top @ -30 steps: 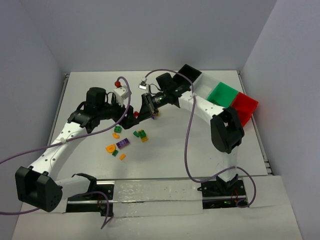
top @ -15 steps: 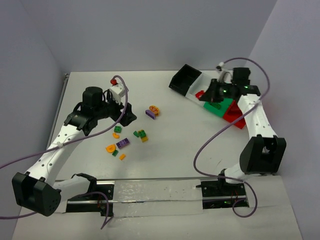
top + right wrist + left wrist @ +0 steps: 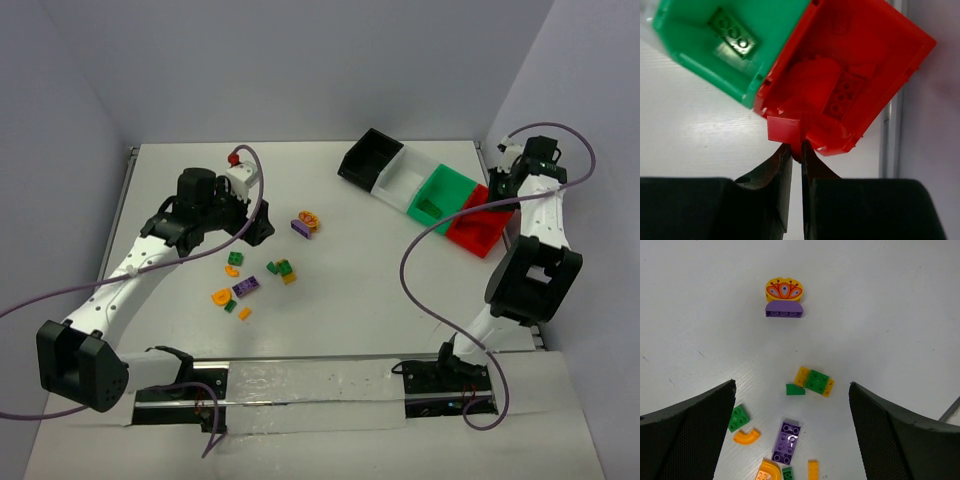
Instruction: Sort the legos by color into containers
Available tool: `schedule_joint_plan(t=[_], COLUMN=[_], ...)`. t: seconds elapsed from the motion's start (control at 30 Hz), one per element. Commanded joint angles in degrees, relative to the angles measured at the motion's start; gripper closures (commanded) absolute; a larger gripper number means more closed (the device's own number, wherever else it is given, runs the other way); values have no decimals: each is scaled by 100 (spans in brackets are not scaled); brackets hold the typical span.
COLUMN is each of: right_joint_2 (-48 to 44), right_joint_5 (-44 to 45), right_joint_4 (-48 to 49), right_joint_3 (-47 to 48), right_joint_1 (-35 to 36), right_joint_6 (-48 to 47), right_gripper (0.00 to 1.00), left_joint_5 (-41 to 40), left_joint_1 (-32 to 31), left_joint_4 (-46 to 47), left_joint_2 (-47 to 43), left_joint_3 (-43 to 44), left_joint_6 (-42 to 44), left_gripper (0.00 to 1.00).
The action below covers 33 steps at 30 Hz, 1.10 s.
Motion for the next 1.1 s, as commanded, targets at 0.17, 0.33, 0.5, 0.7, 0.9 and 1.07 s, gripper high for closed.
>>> schedule_joint_plan(t=[0.17, 0.33, 0.5, 0.7, 0.9, 1.07], right_joint_2=[730, 821, 810, 199, -416, -724], right_joint_5=[731, 757, 628, -488, -1649, -1867], right_joint_4=[258, 288, 147, -140, -290, -188], right_joint_3=[416, 472, 604, 566, 302, 61], right_joint_1=[-53, -53, -34, 193, 615, 919], right_joint_6=[-331, -313, -282, -121, 173, 359], right_gripper=[81, 42, 25, 14, 0, 0], left_joint_5=[-284, -114, -78, -134, -327, -462], left_joint_1=[-49, -49, -160, -669, -1018, -1197], left_joint_4=[115, -101, -171, -114, -187, -229], left_joint_2=[-65, 66, 202, 643, 1387, 1753], left_joint_3=[132, 117, -31, -175, 100, 149], left_joint_6=[72, 363, 549, 652, 785, 911], left_gripper=[1, 1, 2, 10, 14, 20])
